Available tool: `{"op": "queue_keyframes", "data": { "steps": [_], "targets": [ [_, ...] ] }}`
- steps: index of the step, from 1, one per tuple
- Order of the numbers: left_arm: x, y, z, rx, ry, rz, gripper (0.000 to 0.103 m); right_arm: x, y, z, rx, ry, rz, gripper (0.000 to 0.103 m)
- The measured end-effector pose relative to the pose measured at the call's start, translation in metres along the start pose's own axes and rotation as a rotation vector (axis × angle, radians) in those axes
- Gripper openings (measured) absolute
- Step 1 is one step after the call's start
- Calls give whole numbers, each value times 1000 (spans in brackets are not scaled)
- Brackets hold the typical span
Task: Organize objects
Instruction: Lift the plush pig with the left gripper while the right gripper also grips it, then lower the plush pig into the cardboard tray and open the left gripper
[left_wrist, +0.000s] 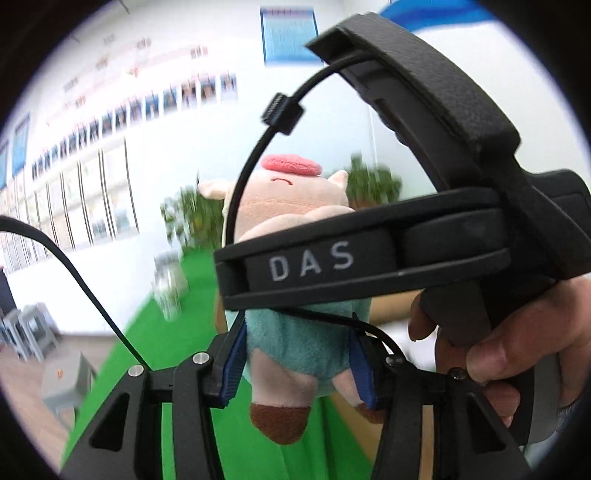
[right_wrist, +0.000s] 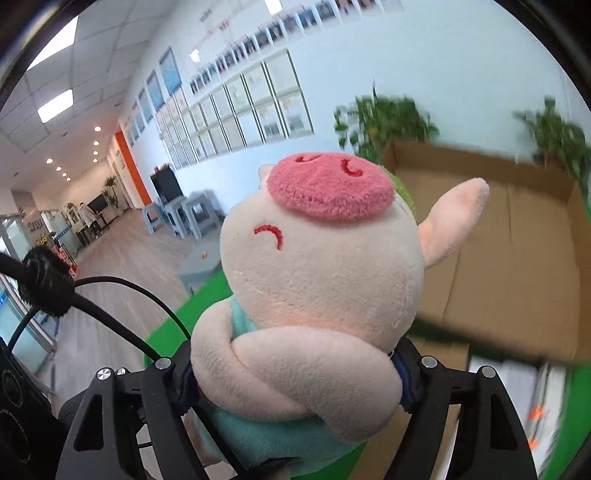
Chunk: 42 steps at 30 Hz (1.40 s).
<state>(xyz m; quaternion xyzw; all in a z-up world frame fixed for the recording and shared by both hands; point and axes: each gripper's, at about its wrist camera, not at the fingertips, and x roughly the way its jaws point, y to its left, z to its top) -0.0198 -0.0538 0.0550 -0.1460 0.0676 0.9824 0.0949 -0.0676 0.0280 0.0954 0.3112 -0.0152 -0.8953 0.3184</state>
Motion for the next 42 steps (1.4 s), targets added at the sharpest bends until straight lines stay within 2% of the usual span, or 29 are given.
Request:
{"op": "queue_keyframes", "data": {
  "steps": [4, 7, 11, 15, 16, 17, 21, 26, 32, 42],
  "targets": [
    [12, 16, 41, -15, -100, -28, 48, -41, 11, 47, -75, -133, -41, 76],
    [25, 24, 58, -9, -137, -34, 48, -63, 17, 70, -113, -181, -68, 76],
    [46, 36, 67, -12, -135, -56, 48, -82, 15, 82, -98, -200, -75, 75],
    [72, 53, 69, -27, -102, -79, 48, -74, 3, 93, -80, -186, -78, 75],
    [74, 54, 70, -34, -92, -85, 48, -46, -6, 108, -76, -179, -77, 75],
    [79, 58, 70, -42, -80, -89, 48, -41, -8, 111, -73, -169, -76, 75],
    [98, 62, 63, -82, -31, -96, 48, 61, -30, 145, -67, -105, -57, 75],
    [124, 70, 49, -110, 35, -98, 48, 125, -49, 154, -39, -46, -31, 75],
    [157, 68, 16, -124, 155, -84, 47, 202, -90, 138, 64, 48, 56, 75],
    [180, 76, -17, -146, 270, -61, 48, 290, -118, 108, 104, 163, 81, 75]
  ]
}}
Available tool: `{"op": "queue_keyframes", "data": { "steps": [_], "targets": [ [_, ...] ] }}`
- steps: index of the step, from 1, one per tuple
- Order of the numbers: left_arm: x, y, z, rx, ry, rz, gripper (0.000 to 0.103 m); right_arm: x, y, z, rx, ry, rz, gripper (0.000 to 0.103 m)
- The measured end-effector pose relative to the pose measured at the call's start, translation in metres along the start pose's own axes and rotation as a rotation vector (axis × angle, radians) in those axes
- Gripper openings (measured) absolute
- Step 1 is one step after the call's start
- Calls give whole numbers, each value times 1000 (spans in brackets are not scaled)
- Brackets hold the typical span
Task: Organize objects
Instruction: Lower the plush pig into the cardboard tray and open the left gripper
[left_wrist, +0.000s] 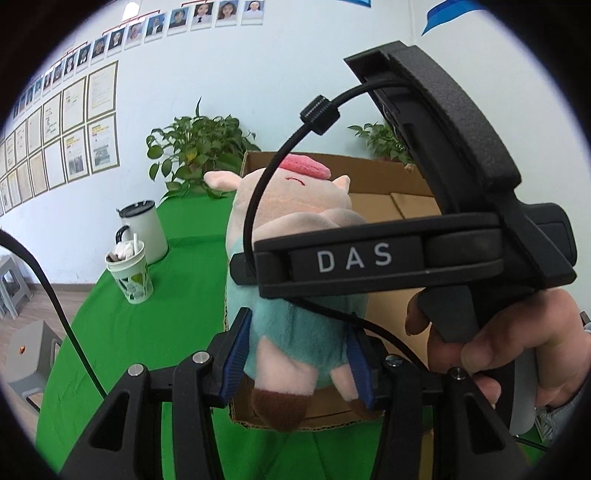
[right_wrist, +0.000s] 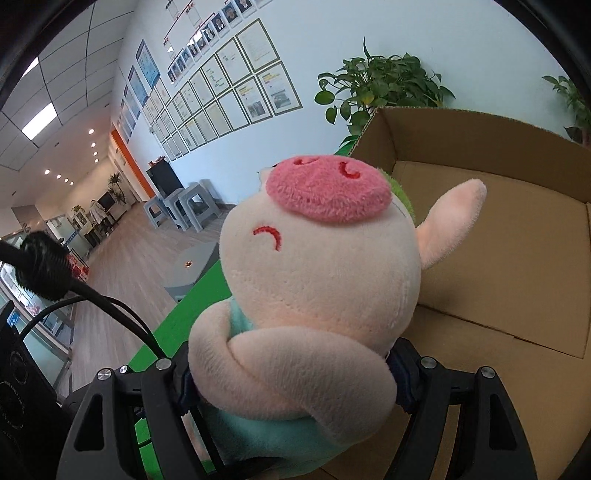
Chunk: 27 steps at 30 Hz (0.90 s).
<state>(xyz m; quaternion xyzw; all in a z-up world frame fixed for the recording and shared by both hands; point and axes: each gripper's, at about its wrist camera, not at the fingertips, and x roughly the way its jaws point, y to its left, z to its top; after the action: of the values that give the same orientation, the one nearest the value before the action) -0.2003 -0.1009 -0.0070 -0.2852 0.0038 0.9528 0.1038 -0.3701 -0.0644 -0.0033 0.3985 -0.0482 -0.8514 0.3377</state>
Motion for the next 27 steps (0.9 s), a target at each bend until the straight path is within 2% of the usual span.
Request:
{"op": "queue_keyframes", "data": {
  "steps": [2, 5, 8, 12, 14, 16, 17, 19, 20, 21, 24, 27],
  "targets": [
    [-1, 5, -3, -23, 16, -15, 48, 11, -8, -5, 21, 5, -4, 76],
    [-2, 14, -9, -60, 41, -56, 26, 30, -27, -4, 84, 32, -47, 77],
    [3, 23, -14, -94, 68, -47, 17, 55, -51, -5, 169, 75, -35, 82],
    [10, 32, -17, -118, 87, -49, 17, 72, -48, 0, 159, 87, -41, 95],
    [7, 37, -17, -144, 85, -75, 20, 73, -46, 1, 153, 81, -43, 96],
    [2, 43, -17, -164, 90, -85, 31, 68, -47, 3, 166, 75, -30, 97],
    [0, 46, -18, -175, 86, -105, 33, 64, -49, 4, 183, 70, -21, 97],
    [-4, 53, -19, -192, 74, -120, 46, 48, -53, -1, 199, 53, -24, 98],
    [-5, 55, -20, -197, 68, -112, 60, 43, -54, -1, 199, 44, -26, 98],
    [-4, 59, -21, -208, 62, -110, 68, 38, -53, -1, 202, 39, -20, 98],
    [3, 66, -22, -235, 100, -162, 69, 41, -50, -2, 197, 64, -5, 97],
    [12, 62, -30, -224, 146, -223, 69, 57, -43, -5, 181, 78, 13, 90]
  ]
}}
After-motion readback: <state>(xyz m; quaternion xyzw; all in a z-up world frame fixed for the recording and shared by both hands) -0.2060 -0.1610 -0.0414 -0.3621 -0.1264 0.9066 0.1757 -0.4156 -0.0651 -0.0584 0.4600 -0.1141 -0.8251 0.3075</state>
